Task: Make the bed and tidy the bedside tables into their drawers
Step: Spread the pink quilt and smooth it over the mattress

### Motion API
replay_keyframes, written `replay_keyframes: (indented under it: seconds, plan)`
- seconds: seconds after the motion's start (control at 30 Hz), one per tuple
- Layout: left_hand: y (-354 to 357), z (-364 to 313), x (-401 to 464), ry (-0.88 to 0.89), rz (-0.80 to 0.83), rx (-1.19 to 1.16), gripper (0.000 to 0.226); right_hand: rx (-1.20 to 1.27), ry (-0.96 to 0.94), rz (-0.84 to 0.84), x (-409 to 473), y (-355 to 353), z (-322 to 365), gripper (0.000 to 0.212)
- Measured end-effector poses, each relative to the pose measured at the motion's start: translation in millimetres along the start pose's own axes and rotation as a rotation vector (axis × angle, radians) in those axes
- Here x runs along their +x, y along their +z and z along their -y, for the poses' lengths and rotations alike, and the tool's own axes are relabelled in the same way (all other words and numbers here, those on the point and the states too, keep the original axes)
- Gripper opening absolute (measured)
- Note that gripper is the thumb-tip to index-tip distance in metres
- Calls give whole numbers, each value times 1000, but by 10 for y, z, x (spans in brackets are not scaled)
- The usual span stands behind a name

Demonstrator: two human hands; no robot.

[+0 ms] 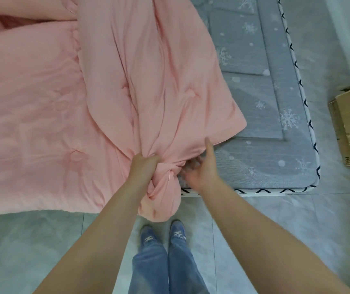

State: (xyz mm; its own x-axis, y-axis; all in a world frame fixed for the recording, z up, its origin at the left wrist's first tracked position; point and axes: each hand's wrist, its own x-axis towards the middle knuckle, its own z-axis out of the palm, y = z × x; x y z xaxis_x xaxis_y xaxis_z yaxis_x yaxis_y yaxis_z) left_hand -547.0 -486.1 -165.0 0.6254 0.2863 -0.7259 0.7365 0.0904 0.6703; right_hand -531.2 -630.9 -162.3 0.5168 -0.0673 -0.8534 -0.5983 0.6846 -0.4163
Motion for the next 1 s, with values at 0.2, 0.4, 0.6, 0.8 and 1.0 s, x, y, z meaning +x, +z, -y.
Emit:
replay_keyframes:
  seconds: [0.2,0.4,0.6,0.8,1.0]
  plan:
    - [-35,101,-169,102,-50,352,61,-114,-160,-183,22,213,331,44]
    - [-7,166,-577,844,-98,978,121,-168,-256,-70,-497,50,-61,65]
    - [-145,307,-565,978,-17,1252,55,-565,-184,21,-683,-347,-233,52]
    - [-50,400,-628,806,-177,836,42,-891,-254,78,-681,-433,-224,56]
    - [244,186,-489,287,21,584,70,-1097,-338,275,-644,-566,-417,34]
